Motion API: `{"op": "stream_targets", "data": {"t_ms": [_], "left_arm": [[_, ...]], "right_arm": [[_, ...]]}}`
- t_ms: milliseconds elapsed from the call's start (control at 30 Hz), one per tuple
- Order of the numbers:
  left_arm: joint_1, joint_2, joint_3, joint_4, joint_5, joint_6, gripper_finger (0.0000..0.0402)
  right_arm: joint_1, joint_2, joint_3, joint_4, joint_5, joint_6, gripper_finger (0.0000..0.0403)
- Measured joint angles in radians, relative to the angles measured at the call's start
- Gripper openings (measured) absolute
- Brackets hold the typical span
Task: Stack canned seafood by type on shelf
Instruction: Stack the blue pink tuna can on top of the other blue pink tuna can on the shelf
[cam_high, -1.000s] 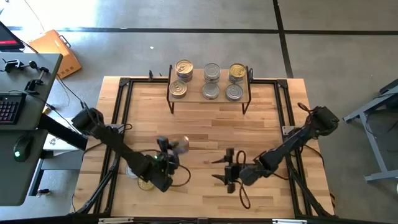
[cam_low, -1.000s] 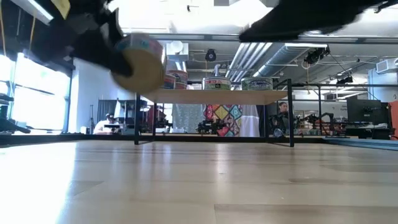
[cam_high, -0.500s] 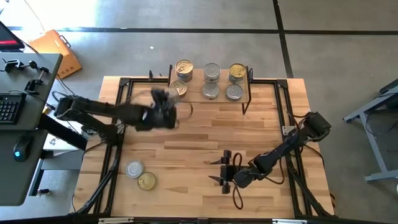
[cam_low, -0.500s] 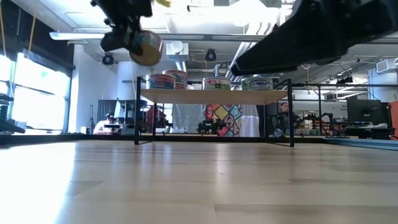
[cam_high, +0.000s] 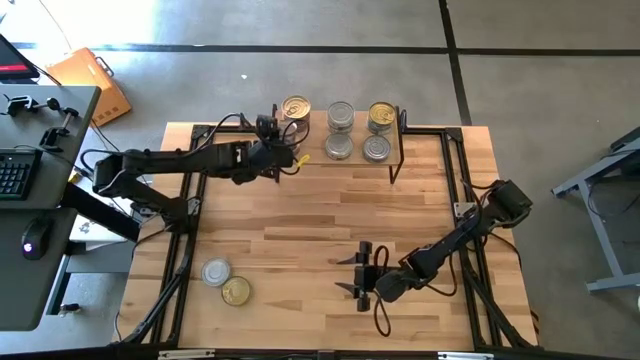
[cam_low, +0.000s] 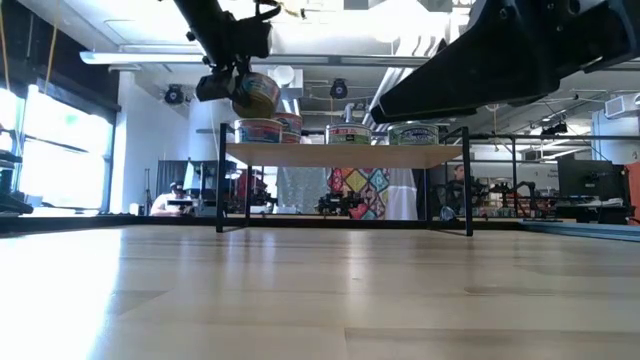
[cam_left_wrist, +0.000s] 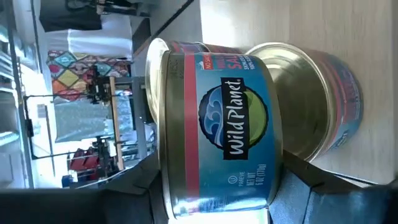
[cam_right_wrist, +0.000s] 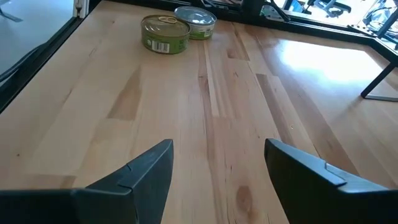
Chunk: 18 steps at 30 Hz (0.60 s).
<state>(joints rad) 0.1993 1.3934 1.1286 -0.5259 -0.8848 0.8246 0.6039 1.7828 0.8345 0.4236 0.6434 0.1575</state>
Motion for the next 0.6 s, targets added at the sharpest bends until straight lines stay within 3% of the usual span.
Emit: {"op": "stream_targets", "data": {"t_ms": [233,600], "left_arm": [[0.025,0.005,0.0,0.0,0.019,0.022,0.0196],[0.037,0.005,0.0,-0.001,0.056,-0.038,0.0273]], "right_arm": [[0.0,0.0,0.0,0.0,0.0,0.001,0.0245],[0.0,0.0,0.0,-0.001,0.0,0.002,0.0245]]}}
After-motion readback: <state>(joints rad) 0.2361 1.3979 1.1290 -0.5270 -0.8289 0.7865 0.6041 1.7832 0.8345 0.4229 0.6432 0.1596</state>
